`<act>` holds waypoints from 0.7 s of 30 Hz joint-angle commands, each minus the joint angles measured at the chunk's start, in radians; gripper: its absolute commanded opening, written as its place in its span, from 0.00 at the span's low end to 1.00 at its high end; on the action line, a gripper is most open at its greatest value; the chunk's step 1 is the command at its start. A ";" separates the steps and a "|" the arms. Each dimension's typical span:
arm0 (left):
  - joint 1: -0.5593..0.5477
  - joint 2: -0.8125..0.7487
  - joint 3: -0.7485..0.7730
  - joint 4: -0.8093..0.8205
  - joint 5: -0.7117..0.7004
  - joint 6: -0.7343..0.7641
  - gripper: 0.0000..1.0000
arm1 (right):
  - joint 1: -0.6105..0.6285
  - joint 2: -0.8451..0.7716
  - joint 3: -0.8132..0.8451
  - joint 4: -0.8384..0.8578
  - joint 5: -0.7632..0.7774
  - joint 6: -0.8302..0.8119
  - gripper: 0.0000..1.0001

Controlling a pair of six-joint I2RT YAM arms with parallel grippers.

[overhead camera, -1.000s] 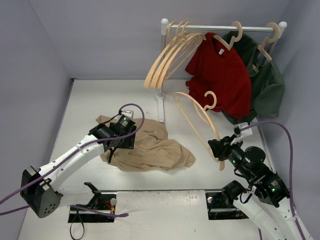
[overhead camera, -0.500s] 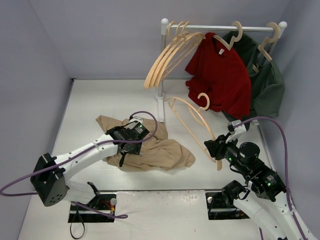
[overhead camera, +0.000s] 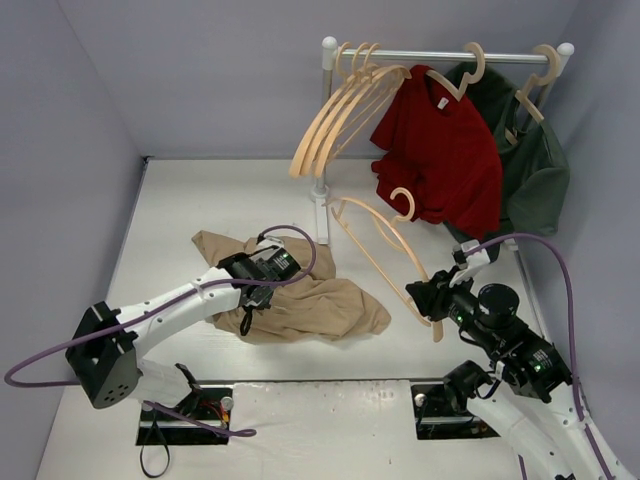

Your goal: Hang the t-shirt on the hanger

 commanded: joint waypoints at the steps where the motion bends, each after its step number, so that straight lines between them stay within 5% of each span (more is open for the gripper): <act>1: -0.004 0.005 0.046 -0.036 -0.072 -0.011 0.04 | -0.001 0.039 0.007 0.096 -0.051 -0.017 0.00; 13: 0.088 0.041 0.210 -0.008 -0.200 0.246 0.00 | 0.001 0.102 0.024 0.183 -0.282 -0.083 0.00; 21: 0.269 -0.060 0.199 0.201 -0.010 0.430 0.00 | 0.001 0.121 0.034 0.239 -0.417 -0.133 0.00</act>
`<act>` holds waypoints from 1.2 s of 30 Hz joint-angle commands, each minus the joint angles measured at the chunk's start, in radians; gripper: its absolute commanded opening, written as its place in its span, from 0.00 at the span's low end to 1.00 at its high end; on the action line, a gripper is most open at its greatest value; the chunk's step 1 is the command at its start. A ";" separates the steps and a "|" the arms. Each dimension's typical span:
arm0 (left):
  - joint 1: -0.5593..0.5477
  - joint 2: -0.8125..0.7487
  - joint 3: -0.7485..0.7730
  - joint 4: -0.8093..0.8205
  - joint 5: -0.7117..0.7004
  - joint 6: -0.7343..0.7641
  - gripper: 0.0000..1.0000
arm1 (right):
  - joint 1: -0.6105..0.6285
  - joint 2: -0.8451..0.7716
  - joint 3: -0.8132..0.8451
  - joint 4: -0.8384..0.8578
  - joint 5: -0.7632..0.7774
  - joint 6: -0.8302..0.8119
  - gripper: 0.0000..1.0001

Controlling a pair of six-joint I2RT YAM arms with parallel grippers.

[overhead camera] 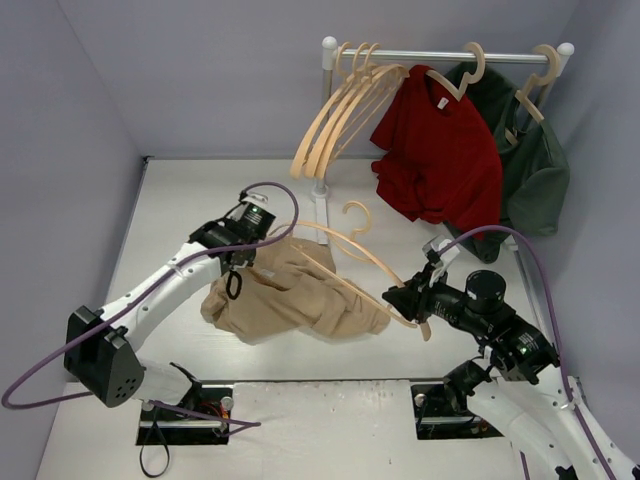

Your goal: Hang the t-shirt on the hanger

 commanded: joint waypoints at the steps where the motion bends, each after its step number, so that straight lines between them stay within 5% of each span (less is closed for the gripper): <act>1: 0.054 -0.085 0.029 0.129 0.080 0.155 0.00 | 0.001 0.015 0.036 0.155 -0.137 -0.047 0.00; 13: 0.065 -0.069 0.090 0.145 0.141 0.233 0.00 | 0.003 0.069 0.006 0.233 -0.249 -0.076 0.00; 36: 0.065 -0.258 0.028 0.168 0.384 0.341 0.00 | 0.037 0.108 -0.026 0.268 -0.168 -0.082 0.00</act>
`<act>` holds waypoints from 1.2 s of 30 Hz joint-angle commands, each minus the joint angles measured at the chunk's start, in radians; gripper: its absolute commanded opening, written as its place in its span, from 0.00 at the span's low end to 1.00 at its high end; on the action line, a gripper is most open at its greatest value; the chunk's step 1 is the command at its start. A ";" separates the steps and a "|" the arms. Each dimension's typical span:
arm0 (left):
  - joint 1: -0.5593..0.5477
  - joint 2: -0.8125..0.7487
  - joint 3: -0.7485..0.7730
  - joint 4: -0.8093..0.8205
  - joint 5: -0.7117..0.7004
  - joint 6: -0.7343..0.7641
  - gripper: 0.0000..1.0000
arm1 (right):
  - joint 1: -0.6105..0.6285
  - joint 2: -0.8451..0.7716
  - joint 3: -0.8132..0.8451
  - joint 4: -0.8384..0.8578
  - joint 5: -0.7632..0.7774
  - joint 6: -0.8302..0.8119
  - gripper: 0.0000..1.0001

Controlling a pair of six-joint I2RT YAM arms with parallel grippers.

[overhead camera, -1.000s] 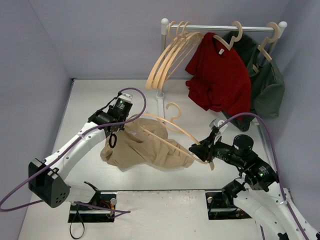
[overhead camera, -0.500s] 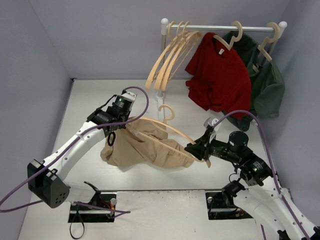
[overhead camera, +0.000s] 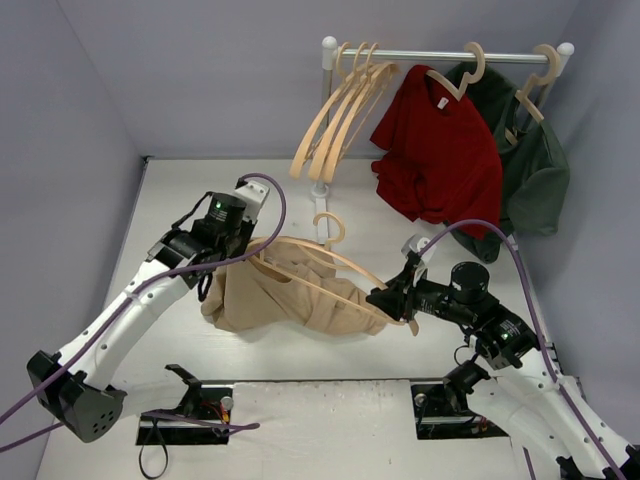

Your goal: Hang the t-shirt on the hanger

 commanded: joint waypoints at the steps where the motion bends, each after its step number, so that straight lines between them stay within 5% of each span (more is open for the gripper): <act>1: 0.004 -0.056 0.007 0.052 0.107 0.044 0.00 | 0.015 0.023 0.023 0.131 0.004 -0.011 0.00; 16: 0.007 -0.060 0.249 0.049 0.149 0.236 0.00 | 0.053 0.129 0.168 0.320 -0.136 -0.009 0.00; 27: 0.007 -0.041 0.441 0.024 0.343 0.181 0.00 | 0.065 0.161 0.107 0.624 -0.047 0.063 0.00; 34: 0.007 -0.062 0.489 0.001 0.261 0.145 0.00 | 0.076 0.163 0.144 0.650 0.041 -0.011 0.00; 36: 0.007 -0.059 0.490 -0.006 0.131 0.144 0.00 | 0.076 0.171 0.168 0.643 0.039 -0.040 0.00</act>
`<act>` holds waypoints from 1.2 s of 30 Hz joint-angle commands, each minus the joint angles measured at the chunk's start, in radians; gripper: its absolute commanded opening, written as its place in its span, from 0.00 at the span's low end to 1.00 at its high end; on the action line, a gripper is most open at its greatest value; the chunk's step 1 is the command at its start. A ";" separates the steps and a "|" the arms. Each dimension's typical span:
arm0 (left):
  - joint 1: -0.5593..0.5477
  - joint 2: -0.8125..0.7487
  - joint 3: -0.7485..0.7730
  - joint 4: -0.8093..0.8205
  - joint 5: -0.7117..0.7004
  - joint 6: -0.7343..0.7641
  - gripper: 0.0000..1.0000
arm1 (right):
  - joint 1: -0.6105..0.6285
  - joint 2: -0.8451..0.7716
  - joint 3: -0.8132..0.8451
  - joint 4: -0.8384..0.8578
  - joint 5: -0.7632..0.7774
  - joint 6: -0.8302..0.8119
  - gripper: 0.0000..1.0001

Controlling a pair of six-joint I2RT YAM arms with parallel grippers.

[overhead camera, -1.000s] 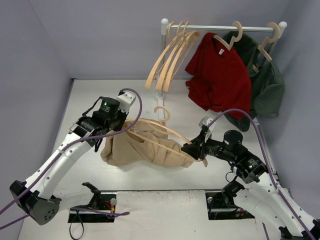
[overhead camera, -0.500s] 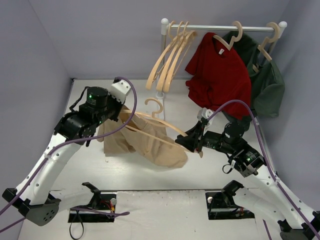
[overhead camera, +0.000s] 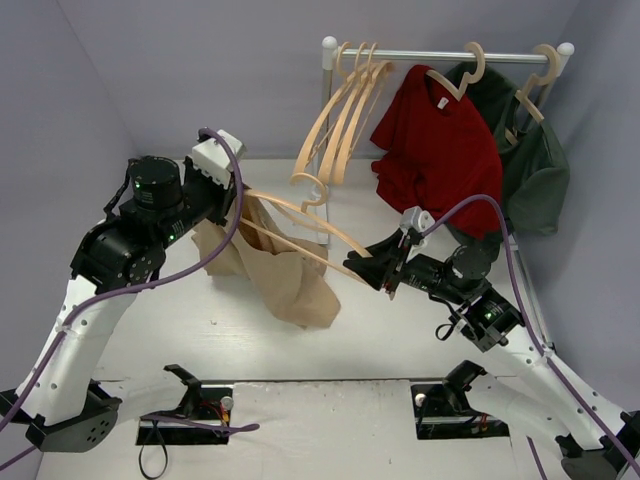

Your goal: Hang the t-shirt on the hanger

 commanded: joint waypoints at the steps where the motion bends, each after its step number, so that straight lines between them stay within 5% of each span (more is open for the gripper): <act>1: 0.000 -0.008 0.042 0.021 -0.187 -0.026 0.00 | 0.008 0.013 0.090 0.177 0.045 -0.073 0.00; 10: 0.000 0.031 0.080 0.004 -0.371 0.015 0.00 | 0.009 -0.021 0.069 0.116 0.091 -0.126 0.00; 28: 0.004 0.052 0.100 0.014 -0.124 0.128 0.00 | 0.082 0.068 0.068 0.232 -0.034 -0.081 0.00; 36: 0.005 0.075 0.171 0.018 0.094 0.095 0.00 | 0.078 0.129 0.089 0.336 -0.018 -0.063 0.00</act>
